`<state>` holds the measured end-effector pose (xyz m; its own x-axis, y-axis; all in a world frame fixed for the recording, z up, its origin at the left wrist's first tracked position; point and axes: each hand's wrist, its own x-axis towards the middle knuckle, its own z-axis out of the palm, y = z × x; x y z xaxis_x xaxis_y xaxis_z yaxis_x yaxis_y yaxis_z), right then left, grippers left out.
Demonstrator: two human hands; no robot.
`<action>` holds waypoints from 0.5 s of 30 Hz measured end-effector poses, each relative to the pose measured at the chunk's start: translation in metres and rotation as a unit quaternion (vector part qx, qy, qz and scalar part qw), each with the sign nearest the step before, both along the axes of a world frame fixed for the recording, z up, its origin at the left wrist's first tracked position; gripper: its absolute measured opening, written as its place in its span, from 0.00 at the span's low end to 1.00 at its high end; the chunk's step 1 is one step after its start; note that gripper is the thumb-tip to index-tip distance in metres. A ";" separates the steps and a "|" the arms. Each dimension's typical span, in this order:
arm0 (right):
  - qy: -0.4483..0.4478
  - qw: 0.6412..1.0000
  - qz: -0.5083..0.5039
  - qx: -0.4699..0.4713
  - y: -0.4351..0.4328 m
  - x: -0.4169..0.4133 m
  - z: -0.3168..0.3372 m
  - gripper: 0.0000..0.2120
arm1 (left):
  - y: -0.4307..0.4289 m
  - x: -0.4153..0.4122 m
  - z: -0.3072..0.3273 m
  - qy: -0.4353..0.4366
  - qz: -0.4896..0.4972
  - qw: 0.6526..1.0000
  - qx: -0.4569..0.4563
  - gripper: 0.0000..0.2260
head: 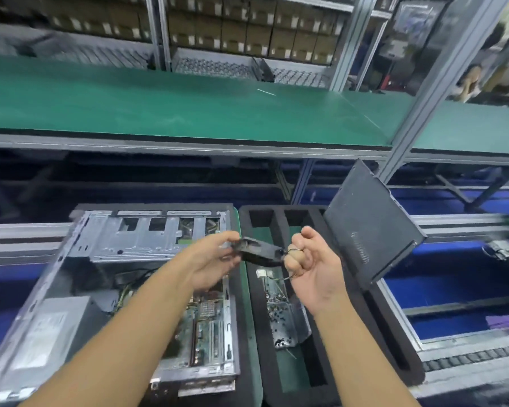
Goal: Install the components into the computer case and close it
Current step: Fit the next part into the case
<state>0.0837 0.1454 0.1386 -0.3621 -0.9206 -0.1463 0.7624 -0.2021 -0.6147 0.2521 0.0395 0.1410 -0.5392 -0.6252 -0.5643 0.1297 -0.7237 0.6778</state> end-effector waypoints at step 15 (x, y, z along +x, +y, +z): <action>0.474 0.836 0.183 0.207 -0.038 0.145 -0.034 0.13 | -0.007 0.174 0.000 -0.126 0.071 0.973 -0.181 0.18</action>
